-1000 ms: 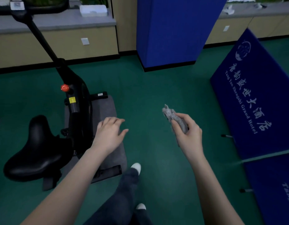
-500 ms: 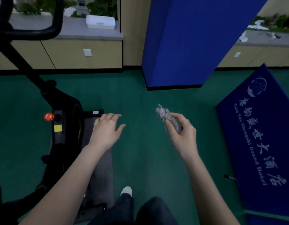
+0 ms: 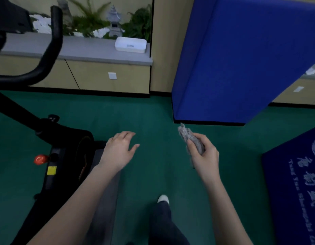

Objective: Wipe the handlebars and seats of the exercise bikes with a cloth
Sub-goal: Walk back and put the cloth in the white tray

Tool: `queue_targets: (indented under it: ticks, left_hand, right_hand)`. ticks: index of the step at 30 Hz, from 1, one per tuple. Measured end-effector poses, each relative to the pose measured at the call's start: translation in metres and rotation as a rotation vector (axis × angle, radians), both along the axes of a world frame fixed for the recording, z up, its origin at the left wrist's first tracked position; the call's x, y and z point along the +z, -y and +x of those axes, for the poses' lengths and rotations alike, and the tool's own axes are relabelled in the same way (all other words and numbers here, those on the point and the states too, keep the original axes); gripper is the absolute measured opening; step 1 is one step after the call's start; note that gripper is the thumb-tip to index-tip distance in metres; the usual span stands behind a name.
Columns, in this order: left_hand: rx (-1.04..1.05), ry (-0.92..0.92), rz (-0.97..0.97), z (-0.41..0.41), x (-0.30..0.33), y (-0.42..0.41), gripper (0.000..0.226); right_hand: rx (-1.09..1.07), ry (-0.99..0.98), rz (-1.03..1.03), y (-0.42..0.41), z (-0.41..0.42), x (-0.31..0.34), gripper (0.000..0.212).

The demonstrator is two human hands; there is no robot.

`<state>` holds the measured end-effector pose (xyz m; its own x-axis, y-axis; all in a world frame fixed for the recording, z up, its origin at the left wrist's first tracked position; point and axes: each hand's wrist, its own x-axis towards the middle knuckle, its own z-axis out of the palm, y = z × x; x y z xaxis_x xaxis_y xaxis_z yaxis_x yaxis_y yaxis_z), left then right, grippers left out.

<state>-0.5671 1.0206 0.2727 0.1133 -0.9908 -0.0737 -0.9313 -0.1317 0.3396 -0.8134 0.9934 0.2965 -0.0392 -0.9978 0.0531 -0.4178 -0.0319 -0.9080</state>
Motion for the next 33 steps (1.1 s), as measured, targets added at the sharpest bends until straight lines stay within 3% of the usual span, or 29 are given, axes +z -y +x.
queue_targets:
  ticks: [7, 15, 33]
  left_hand:
    - [0.110, 0.075, -0.049, -0.030, 0.013, 0.103, 0.053]
    - [0.261, 0.060, -0.047, -0.018, 0.011, 0.189, 0.055]
    - [0.369, -0.024, -0.118, 0.125, 0.009, 0.467, 0.054]
  right_hand:
    - [0.070, 0.059, 0.010, 0.140, -0.028, 0.019, 0.016]
    - [0.212, 0.068, 0.002, 0.250, 0.000, 0.021, 0.018]
    - [0.327, 0.001, -0.059, 0.526, 0.154, 0.032, 0.014]
